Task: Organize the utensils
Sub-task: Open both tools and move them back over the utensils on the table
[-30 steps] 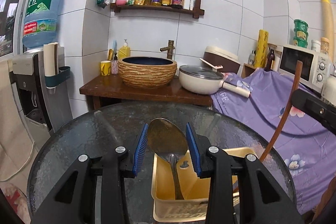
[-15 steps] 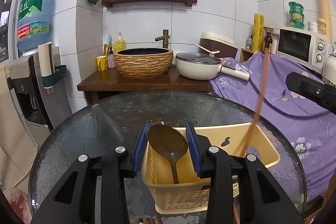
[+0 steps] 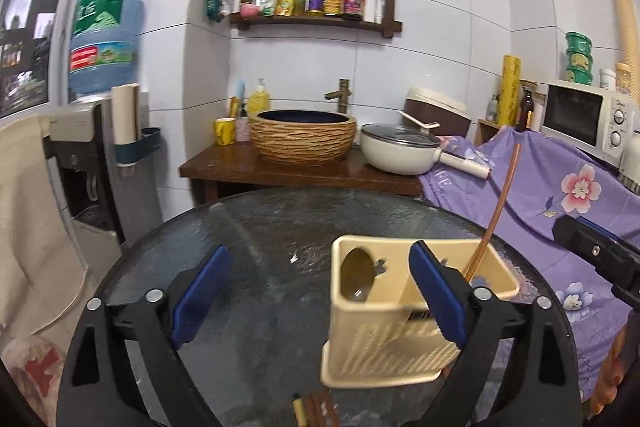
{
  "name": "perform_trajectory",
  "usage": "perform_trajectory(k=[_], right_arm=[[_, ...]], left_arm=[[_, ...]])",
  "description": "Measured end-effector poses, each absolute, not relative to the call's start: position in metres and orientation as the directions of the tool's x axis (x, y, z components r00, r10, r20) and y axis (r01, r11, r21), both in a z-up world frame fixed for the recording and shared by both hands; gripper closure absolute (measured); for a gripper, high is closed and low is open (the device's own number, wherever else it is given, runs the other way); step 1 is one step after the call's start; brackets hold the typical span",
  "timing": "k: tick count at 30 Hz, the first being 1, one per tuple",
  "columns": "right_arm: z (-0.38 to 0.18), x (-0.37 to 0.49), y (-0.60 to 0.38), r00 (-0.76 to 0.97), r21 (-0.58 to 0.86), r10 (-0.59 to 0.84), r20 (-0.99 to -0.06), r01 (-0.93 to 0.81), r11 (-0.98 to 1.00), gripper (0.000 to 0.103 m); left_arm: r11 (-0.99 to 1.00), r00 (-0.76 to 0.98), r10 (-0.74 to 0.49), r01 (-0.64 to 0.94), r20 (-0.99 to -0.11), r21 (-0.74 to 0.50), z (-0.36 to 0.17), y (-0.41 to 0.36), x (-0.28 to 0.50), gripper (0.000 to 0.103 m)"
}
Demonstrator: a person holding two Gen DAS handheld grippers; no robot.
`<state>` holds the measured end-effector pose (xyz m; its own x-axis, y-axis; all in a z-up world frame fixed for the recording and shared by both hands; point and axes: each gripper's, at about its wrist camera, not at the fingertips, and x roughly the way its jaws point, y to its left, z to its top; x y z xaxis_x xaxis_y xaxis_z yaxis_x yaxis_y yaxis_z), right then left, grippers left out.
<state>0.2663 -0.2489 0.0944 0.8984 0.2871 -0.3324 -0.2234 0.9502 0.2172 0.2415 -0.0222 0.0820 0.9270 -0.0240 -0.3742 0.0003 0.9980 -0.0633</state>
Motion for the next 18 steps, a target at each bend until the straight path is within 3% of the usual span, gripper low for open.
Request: perform_trajectory(k=[6, 12, 18], right_arm=[[0.052, 0.250, -0.253, 0.847, 0.170, 0.248, -0.469, -0.189, 0.967, 0.028], [-0.005, 0.239, -0.245, 0.756, 0.153, 0.236, -0.611, -0.181, 0.972, 0.028], [-0.042, 0.231, -0.236, 0.694, 0.148, 0.224, -0.685, -0.168, 0.975, 0.042]], left_arm=[[0.996, 0.860, 0.013, -0.054, -0.511, -0.066, 0.049, 0.004, 0.216, 0.014], [0.996, 0.754, -0.027, -0.039, -0.656, -0.086, 0.000, 0.013, 0.199, 0.047], [0.994, 0.687, -0.080, 0.000, -0.722, -0.110, -0.031, 0.003, 0.191, 0.058]])
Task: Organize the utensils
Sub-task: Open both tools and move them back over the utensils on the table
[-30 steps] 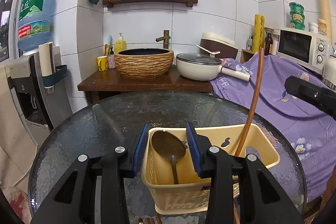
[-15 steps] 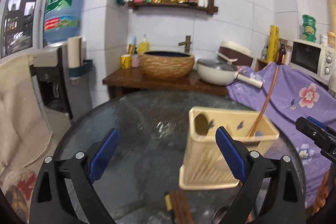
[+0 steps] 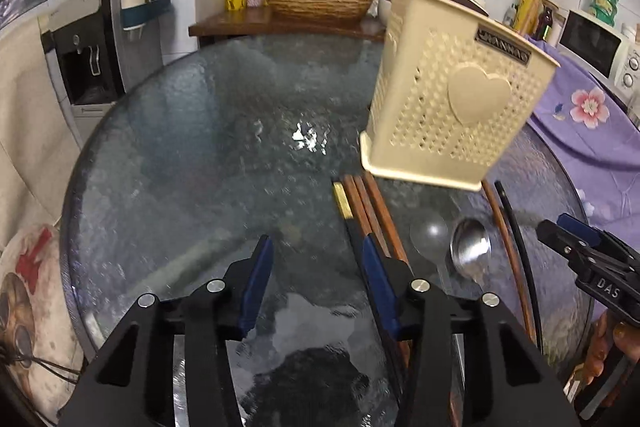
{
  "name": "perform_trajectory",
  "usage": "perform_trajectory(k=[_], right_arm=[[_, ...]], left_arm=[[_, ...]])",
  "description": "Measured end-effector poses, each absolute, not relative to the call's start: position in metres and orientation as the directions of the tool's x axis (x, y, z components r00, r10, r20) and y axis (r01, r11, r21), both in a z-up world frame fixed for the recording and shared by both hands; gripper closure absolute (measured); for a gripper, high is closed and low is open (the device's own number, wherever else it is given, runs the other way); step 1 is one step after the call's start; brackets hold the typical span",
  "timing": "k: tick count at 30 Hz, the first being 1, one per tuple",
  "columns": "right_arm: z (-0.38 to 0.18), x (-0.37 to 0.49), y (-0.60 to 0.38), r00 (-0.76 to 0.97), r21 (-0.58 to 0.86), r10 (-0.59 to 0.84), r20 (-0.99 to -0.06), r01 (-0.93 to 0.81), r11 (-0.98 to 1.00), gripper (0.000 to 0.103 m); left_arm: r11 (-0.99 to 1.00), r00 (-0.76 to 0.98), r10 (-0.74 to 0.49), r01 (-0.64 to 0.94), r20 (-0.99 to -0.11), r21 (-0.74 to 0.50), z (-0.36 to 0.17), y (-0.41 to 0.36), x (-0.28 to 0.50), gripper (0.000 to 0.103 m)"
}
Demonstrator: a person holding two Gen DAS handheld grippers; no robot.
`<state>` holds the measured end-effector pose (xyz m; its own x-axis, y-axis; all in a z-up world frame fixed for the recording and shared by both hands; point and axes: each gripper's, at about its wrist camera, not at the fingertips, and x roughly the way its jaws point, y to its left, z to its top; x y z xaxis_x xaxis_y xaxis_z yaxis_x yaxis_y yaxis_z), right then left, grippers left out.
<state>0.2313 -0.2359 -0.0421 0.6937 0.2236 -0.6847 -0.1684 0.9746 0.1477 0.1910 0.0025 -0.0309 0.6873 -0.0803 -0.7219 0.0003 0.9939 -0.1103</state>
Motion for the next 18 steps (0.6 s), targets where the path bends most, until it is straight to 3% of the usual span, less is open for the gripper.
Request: perform_trajectory(k=[6, 18], right_arm=[[-0.052, 0.227, -0.229, 0.673, 0.127, 0.206, -0.710, -0.166, 0.978, 0.049], [-0.058, 0.227, -0.221, 0.659, 0.099, 0.187, -0.729, -0.170, 0.981, 0.050]], left_arm=[[0.995, 0.669, -0.089, 0.028, -0.738, -0.094, -0.040, -0.012, 0.188, 0.061], [0.997, 0.648, -0.079, 0.036, -0.757, -0.073, -0.051, -0.018, 0.189, 0.066]])
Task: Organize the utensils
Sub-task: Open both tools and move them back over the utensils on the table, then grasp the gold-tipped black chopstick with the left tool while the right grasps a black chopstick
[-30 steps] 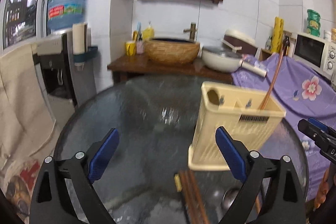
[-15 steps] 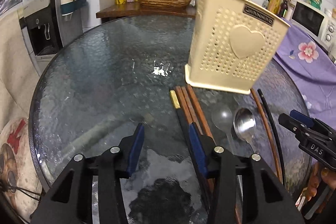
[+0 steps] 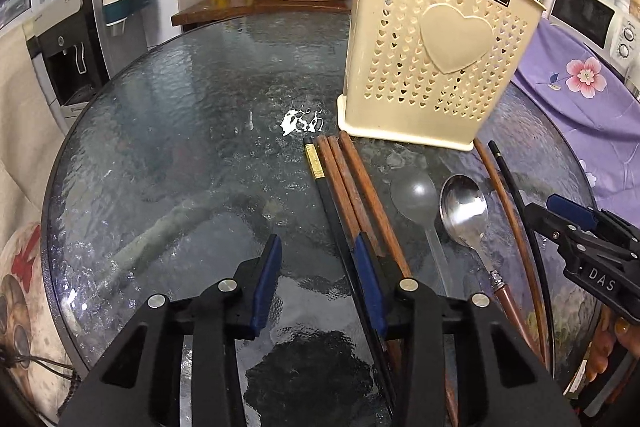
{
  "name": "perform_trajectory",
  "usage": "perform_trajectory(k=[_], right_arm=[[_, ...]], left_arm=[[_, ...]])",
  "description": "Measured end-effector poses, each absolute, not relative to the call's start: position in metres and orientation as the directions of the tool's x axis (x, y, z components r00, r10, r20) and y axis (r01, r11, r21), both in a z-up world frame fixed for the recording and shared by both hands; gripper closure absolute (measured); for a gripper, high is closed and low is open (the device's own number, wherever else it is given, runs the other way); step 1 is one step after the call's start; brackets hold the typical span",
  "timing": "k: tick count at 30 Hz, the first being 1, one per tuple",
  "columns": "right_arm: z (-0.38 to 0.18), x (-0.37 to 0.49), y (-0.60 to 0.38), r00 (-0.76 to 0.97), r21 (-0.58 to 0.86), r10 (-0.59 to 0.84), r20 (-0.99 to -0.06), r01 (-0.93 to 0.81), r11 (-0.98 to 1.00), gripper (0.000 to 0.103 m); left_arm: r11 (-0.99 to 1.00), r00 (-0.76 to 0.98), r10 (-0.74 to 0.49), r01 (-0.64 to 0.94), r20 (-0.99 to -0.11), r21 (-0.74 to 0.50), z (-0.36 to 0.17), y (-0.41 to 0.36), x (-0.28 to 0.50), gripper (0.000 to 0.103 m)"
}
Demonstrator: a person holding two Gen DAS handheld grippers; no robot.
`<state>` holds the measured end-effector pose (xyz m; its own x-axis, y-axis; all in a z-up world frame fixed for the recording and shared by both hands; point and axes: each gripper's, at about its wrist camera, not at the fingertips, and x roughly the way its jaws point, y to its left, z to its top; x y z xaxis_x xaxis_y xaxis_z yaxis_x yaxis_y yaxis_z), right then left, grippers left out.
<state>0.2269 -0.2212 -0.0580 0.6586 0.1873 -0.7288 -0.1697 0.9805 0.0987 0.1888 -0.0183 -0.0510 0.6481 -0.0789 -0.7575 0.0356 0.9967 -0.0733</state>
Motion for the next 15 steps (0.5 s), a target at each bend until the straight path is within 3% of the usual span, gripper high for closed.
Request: perform_trajectory(k=[15], right_arm=[[-0.065, 0.235, -0.223, 0.634, 0.070, 0.165, -0.755, -0.172, 0.983, 0.066]], left_arm=[[0.996, 0.637, -0.075, 0.012, -0.767, -0.087, -0.051, -0.007, 0.193, 0.066]])
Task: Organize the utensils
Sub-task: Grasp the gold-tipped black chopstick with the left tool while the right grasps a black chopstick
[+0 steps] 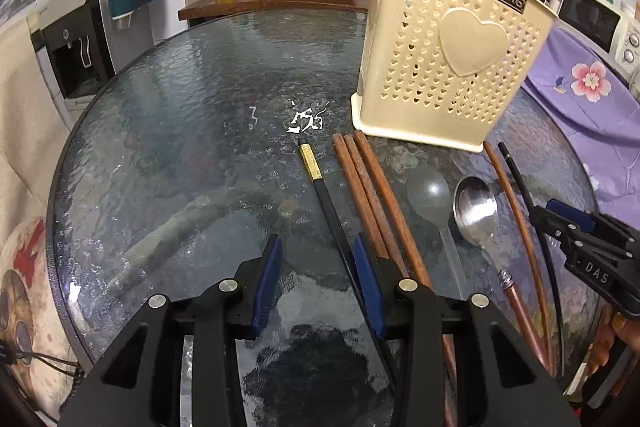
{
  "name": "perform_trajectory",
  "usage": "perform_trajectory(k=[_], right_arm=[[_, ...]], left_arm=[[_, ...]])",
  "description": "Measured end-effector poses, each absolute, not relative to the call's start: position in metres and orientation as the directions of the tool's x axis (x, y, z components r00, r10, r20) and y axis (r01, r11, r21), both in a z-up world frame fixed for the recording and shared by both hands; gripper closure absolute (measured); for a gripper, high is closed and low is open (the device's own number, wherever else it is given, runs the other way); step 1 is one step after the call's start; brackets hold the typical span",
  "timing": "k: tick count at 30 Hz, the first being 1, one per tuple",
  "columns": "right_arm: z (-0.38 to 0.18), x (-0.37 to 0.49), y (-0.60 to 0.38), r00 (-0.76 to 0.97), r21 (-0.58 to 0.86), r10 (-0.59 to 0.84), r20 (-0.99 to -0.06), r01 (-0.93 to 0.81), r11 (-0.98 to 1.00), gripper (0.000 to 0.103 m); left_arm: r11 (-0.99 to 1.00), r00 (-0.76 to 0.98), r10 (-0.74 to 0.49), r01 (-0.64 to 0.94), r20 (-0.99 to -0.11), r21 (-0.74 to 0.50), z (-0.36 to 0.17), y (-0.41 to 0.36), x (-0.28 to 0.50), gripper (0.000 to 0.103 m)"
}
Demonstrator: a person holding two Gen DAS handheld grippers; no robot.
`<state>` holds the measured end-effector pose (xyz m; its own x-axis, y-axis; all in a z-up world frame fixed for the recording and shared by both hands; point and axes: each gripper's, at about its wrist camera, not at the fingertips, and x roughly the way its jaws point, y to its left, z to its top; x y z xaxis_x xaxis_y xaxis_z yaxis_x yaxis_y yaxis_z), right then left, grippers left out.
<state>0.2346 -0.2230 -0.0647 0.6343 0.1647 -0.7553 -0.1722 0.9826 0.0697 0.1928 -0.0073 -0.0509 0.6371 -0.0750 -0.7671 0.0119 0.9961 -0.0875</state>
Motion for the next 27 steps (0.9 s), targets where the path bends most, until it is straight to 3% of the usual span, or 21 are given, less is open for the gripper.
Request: perform_trajectory(k=[12, 16, 27], right_arm=[[-0.061, 0.269, -0.203, 0.612, 0.027, 0.137, -0.779, -0.186, 0.982, 0.077], [-0.060, 0.280, -0.202, 0.611, 0.026, 0.130, -0.781, -0.177, 0.984, 0.085], [-0.061, 0.297, -0.207, 0.615, 0.029, 0.129, -0.778, -0.170, 0.985, 0.092]], left_arm=[[0.995, 0.608, -0.074, -0.003, -0.791, -0.096, -0.050, -0.009, 0.233, 0.067], [0.997, 0.606, -0.065, 0.006, -0.793, -0.077, -0.050, -0.014, 0.239, 0.079], [0.999, 0.607, -0.046, 0.014, -0.794, -0.046, -0.051, -0.019, 0.247, 0.092]])
